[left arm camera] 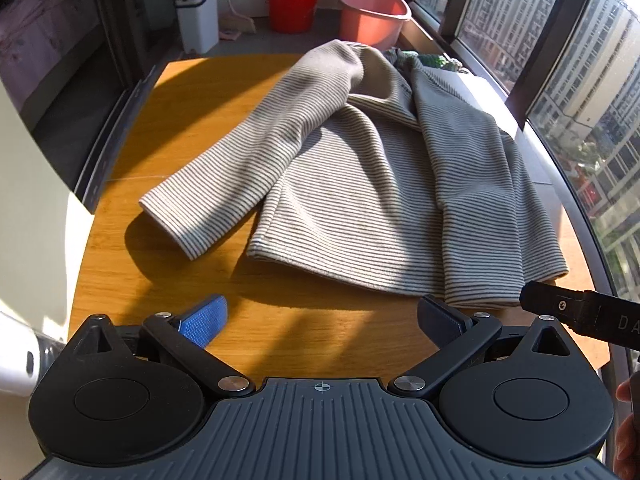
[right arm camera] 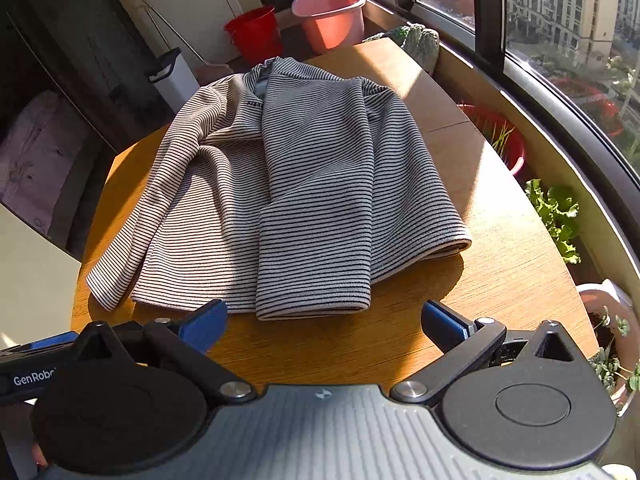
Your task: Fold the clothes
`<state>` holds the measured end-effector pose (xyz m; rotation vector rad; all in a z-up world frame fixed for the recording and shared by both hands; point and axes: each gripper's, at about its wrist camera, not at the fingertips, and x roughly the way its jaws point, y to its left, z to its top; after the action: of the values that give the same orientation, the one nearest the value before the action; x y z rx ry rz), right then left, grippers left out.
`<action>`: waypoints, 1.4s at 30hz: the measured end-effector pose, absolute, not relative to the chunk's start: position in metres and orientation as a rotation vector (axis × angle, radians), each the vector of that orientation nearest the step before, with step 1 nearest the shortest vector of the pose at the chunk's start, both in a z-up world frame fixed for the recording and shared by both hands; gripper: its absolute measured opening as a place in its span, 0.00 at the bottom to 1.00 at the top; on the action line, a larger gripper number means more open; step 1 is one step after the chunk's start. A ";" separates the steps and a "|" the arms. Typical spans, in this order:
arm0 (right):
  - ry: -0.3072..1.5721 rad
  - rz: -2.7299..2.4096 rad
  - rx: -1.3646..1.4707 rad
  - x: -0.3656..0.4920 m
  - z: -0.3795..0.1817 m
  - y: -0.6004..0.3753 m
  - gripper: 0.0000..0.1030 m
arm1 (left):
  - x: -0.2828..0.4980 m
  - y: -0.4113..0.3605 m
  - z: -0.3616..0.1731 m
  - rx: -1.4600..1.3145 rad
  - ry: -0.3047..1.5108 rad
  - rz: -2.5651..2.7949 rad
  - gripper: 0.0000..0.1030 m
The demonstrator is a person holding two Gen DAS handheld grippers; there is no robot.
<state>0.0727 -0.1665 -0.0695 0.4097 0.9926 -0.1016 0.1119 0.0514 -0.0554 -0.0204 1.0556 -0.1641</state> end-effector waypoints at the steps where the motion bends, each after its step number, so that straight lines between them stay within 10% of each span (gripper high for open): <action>1: 0.990 -0.119 0.444 0.082 -0.072 -0.168 1.00 | 0.123 0.053 -0.057 -0.028 1.070 -0.173 1.00; 19: 0.949 -0.154 0.421 0.199 -0.128 -0.175 1.00 | 0.244 0.016 -0.129 0.046 1.081 -0.375 1.00; 42: 1.141 0.403 0.275 0.113 -0.121 -0.162 1.00 | 0.095 0.045 -0.129 0.040 1.212 -0.076 1.00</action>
<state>0.1132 -0.1623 -0.1211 0.2746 1.1412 0.4029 0.0954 0.0447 -0.1287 0.0399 1.2117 -0.0761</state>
